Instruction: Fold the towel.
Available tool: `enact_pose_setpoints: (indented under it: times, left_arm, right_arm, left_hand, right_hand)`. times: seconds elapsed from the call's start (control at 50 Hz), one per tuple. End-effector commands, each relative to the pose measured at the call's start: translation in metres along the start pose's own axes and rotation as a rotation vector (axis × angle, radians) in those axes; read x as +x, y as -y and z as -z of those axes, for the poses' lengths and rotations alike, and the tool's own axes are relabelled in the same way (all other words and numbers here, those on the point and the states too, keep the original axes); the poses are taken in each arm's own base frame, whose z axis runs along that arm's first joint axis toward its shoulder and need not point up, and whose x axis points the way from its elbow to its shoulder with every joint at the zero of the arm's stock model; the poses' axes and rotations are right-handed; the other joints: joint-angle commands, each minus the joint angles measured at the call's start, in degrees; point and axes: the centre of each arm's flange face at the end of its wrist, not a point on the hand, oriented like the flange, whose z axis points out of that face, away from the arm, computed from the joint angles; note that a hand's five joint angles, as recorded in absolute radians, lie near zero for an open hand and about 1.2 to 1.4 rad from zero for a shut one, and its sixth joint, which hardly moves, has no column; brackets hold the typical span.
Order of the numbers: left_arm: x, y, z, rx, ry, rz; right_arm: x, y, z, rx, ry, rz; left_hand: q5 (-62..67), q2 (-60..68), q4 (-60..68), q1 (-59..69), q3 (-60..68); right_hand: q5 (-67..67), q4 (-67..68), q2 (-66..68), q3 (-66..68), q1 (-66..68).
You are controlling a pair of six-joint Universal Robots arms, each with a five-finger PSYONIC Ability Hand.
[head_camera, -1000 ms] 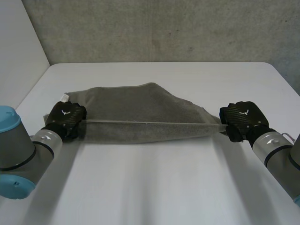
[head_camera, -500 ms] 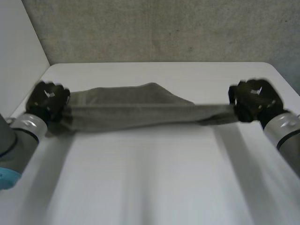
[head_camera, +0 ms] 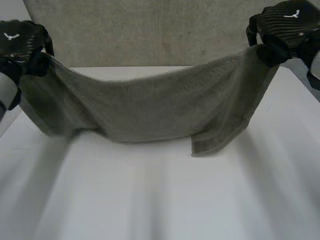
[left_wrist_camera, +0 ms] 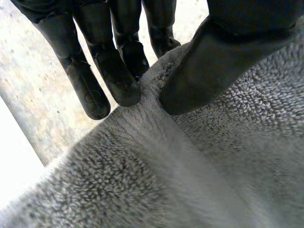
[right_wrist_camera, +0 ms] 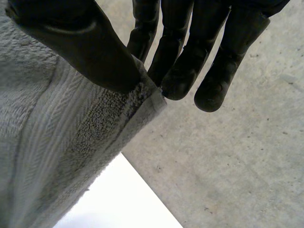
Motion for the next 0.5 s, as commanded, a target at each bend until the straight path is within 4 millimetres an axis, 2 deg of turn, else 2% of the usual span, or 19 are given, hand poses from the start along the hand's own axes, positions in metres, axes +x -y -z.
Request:
enact_pose_setpoints:
  times: [0.02, 0.04, 0.06, 0.08, 0.1, 0.12, 0.14, 0.16, 0.18, 0.2, 0.22, 0.26, 0.28, 0.32, 0.4, 0.44, 0.46, 0.48, 0.5]
  left_arm:
    - [-0.012, -0.028, -0.066, 0.121, 0.030, -0.033]
    - [-0.011, -0.024, -0.082, 0.176, 0.032, -0.041]
    - [-0.011, -0.024, -0.082, 0.177, 0.032, -0.041]
    - [-0.014, -0.018, -0.099, 0.234, 0.044, -0.050]
    - [-0.015, -0.009, -0.112, 0.290, 0.047, -0.059]
    - [-0.015, -0.009, -0.112, 0.291, 0.047, -0.059]
    - [-0.012, 0.006, -0.124, 0.356, 0.043, -0.064]
    - [-0.012, 0.006, -0.125, 0.357, 0.043, -0.064]
    - [-0.008, 0.024, -0.133, 0.424, 0.040, -0.065]
    - [-0.008, 0.043, -0.137, 0.489, 0.046, -0.069]
    - [-0.008, 0.043, -0.137, 0.489, 0.046, -0.069]
    - [-0.011, 0.076, -0.139, 0.586, 0.070, -0.068]
    - [-0.011, 0.076, -0.139, 0.586, 0.071, -0.068]
    - [-0.012, 0.084, -0.139, 0.609, 0.075, -0.058]
    - [-0.010, 0.081, -0.138, 0.598, 0.048, 0.007]
    - [-0.008, 0.072, -0.137, 0.571, 0.037, 0.031]
    - [-0.007, 0.059, -0.137, 0.536, 0.029, 0.050]
    - [-0.006, 0.043, -0.136, 0.489, 0.023, 0.064]
    - [-0.006, 0.043, -0.136, 0.488, 0.023, 0.065]
  right_arm:
    - [0.002, -0.010, -0.065, 0.041, -0.017, 0.018]
    - [0.005, -0.009, -0.083, 0.068, -0.046, 0.037]
    - [0.009, -0.005, -0.099, 0.109, -0.088, 0.063]
    - [0.009, -0.005, -0.099, 0.109, -0.088, 0.063]
    - [0.013, 0.001, -0.113, 0.159, -0.125, 0.096]
    - [0.015, 0.012, -0.124, 0.227, -0.163, 0.132]
    - [0.015, 0.012, -0.124, 0.228, -0.163, 0.133]
    - [0.022, 0.026, -0.129, 0.305, -0.211, 0.162]
    - [0.022, 0.027, -0.129, 0.306, -0.212, 0.163]
    - [0.028, 0.043, -0.129, 0.395, -0.254, 0.180]
    - [0.031, 0.063, -0.127, 0.495, -0.289, 0.193]
    - [0.028, 0.076, -0.126, 0.567, -0.308, 0.196]
    - [0.020, 0.092, -0.122, 0.625, -0.310, 0.191]
    - [0.010, 0.103, -0.116, 0.650, -0.293, 0.184]
    - [0.005, 0.096, -0.114, 0.600, -0.260, 0.176]
    - [-0.003, 0.076, -0.120, 0.522, -0.221, 0.165]
    - [-0.003, 0.075, -0.120, 0.521, -0.221, 0.165]
    - [-0.008, 0.061, -0.123, 0.463, -0.195, 0.158]
    - [-0.016, 0.043, -0.125, 0.390, -0.153, 0.149]
  left_hand:
    - [4.4, 3.7, 2.1, 6.8, 2.4]
    - [4.4, 3.7, 2.1, 6.8, 2.4]
    - [4.4, 3.7, 2.1, 6.8, 2.4]
    - [4.4, 3.7, 2.1, 6.8, 2.4]
    - [4.4, 3.7, 2.1, 6.8, 2.4]
    - [4.4, 3.7, 2.1, 6.8, 2.4]
    - [4.4, 3.7, 2.1, 6.8, 2.4]
    - [4.4, 3.7, 2.1, 6.8, 2.4]
    - [4.4, 3.7, 2.1, 6.8, 2.4]
    - [4.4, 3.7, 2.1, 6.8, 2.4]
    - [4.4, 3.7, 2.1, 6.8, 2.4]
    - [4.4, 3.7, 2.1, 6.8, 2.4]
    - [4.4, 3.7, 2.1, 6.8, 2.4]
    - [4.4, 3.7, 2.1, 6.8, 2.4]
    - [4.4, 3.7, 2.1, 6.8, 2.4]
    - [4.4, 3.7, 2.1, 6.8, 2.4]
    - [4.4, 3.7, 2.1, 6.8, 2.4]
    - [4.4, 3.7, 2.1, 6.8, 2.4]
    - [4.4, 3.7, 2.1, 6.8, 2.4]
  right_hand:
    - [2.5, 3.1, 3.2, 3.2, 3.5]
    - [2.5, 3.1, 3.2, 3.2, 3.5]
    - [2.5, 3.1, 3.2, 3.2, 3.5]
    - [2.5, 3.1, 3.2, 3.2, 3.5]
    - [2.5, 3.1, 3.2, 3.2, 3.5]
    - [2.5, 3.1, 3.2, 3.2, 3.5]
    - [2.5, 3.1, 3.2, 3.2, 3.5]
    - [2.5, 3.1, 3.2, 3.2, 3.5]
    - [2.5, 3.1, 3.2, 3.2, 3.5]
    - [2.5, 3.1, 3.2, 3.2, 3.5]
    - [2.5, 3.1, 3.2, 3.2, 3.5]
    - [2.5, 3.1, 3.2, 3.2, 3.5]
    - [2.5, 3.1, 3.2, 3.2, 3.5]
    - [2.5, 3.1, 3.2, 3.2, 3.5]
    - [2.5, 3.1, 3.2, 3.2, 3.5]
    - [2.5, 3.1, 3.2, 3.2, 3.5]
    - [2.5, 3.1, 3.2, 3.2, 3.5]
    - [2.5, 3.1, 3.2, 3.2, 3.5]
    - [2.5, 3.1, 3.2, 3.2, 3.5]
